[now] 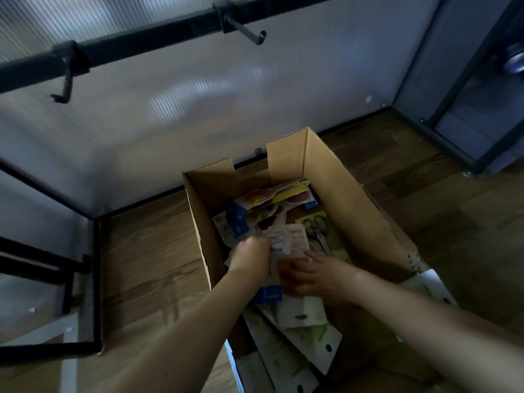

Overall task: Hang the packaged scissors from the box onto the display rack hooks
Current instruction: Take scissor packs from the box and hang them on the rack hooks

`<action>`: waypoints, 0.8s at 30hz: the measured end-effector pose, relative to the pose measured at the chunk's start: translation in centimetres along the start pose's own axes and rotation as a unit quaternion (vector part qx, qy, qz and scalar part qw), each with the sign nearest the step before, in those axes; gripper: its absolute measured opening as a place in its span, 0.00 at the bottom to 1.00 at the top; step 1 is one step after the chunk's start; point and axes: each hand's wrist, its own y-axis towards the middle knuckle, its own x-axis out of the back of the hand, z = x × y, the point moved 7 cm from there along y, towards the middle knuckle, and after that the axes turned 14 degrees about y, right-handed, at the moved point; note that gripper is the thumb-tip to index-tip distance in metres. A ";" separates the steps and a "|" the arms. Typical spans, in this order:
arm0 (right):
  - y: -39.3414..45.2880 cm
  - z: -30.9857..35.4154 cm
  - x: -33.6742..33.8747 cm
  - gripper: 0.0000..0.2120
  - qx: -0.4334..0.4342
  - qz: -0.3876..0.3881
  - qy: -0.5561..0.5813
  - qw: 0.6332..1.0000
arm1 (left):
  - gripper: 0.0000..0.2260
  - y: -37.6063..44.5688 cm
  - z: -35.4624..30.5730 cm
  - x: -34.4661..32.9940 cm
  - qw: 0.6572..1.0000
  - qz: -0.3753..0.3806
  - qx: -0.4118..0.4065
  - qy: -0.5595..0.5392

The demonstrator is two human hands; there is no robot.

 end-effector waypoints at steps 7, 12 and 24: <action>-1.1 0.4 2.2 0.29 0.002 0.002 0.049 0.999 | 0.11 -1.5 0.9 3.5 0.994 -0.096 0.018 -0.042; -2.5 1.0 4.7 0.22 0.036 -0.064 0.086 0.994 | 0.11 -2.6 2.9 4.4 0.991 -0.087 0.041 -0.087; -7.9 -1.9 13.2 0.07 -0.150 -0.374 0.316 0.859 | 0.16 -8.2 7.1 13.8 0.909 -0.342 0.099 -0.217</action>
